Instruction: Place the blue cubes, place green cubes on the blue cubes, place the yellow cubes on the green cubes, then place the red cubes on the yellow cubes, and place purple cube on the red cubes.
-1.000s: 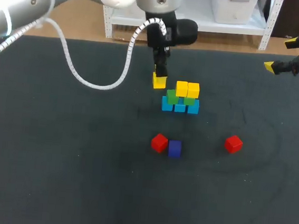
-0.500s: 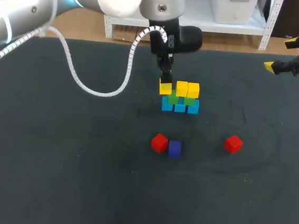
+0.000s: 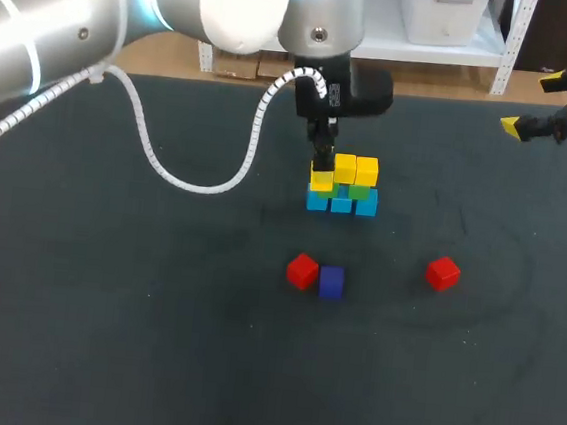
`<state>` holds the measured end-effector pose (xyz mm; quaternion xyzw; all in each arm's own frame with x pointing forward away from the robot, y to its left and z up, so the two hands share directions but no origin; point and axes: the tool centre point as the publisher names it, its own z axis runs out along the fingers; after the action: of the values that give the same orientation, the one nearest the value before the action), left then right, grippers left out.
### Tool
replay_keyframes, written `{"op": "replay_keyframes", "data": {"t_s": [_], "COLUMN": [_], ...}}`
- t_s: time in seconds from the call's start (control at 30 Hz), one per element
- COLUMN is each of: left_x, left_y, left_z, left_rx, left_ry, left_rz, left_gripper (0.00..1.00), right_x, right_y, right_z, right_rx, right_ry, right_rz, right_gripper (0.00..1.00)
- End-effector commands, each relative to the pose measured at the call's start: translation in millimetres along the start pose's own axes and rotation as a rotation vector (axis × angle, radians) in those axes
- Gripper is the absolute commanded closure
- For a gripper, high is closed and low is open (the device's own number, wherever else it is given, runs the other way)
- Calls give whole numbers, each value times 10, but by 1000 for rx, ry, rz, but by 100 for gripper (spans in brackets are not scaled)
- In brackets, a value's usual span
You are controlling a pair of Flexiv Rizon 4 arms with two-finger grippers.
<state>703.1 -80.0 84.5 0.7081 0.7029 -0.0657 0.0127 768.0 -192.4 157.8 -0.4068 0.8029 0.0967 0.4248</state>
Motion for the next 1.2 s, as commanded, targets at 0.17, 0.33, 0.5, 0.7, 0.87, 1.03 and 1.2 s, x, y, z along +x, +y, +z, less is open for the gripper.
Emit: {"op": "replay_keyframes", "data": {"t_s": [0.17, 0.33, 0.5, 0.7, 0.87, 1.03, 1.2], "left_x": [-13, -16, -25, -36, -34, -32, -24], "left_y": [82, 97, 138, 209, 278, 322, 368], "left_z": [40, 71, 91, 113, 122, 127, 141], "left_rx": [6, 8, 4, -13, -17, -26, -22], "left_ry": [2, 1, 4, 16, 19, 23, 26], "left_rz": [5, 8, 6, 7, 1, 1, -7], "left_gripper": [100, 100, 100, 100, 100, 100, 100], "right_x": [-2, -2, -2, -2, -2, -2, -2], "right_y": [7, 7, 7, 7, 7, 7, 7], "right_z": [-7, -7, -7, -7, -7, -7, -7], "right_rx": [2, 2, 2, 2, 2, 2, 2], "right_ry": [1, 1, 1, 1, 1, 1, 1], "right_rz": [0, 0, 0, 0, 0, 0, 0], "right_gripper": [0, 0, 0, 0, 0, 0, 0]}}
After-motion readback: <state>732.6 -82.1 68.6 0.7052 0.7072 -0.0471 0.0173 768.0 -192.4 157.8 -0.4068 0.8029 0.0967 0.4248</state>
